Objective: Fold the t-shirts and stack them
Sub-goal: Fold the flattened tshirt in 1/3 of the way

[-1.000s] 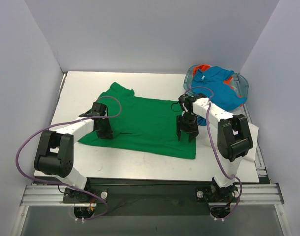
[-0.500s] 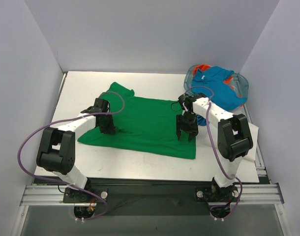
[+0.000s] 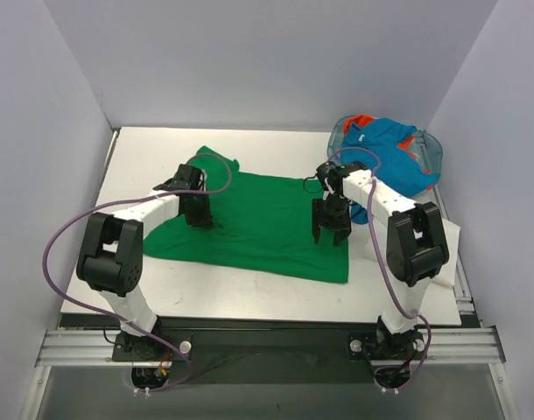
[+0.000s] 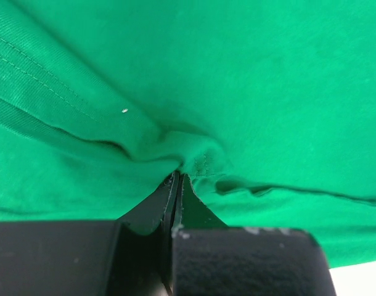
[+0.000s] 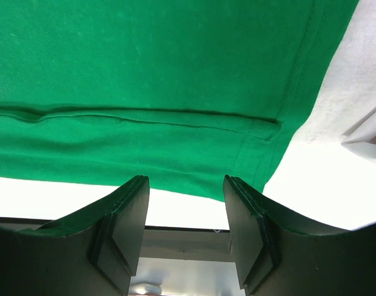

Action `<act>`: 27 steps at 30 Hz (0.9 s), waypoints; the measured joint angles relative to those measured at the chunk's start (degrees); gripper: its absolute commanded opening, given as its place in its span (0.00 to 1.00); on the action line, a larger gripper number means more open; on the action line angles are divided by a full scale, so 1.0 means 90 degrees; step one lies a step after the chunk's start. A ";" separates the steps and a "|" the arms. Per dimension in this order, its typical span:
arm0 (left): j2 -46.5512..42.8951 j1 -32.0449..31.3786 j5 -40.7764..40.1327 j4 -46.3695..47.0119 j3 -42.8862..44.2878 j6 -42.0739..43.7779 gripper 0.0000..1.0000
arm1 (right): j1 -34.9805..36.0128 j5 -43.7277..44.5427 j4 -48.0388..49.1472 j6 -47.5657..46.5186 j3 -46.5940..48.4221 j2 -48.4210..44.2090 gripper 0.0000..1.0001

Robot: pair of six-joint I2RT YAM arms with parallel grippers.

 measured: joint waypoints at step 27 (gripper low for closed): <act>0.1039 -0.0189 0.1375 0.0282 0.1370 -0.0194 0.48 | -0.0066 0.0005 -0.0267 -0.0024 0.0731 0.0512 0.52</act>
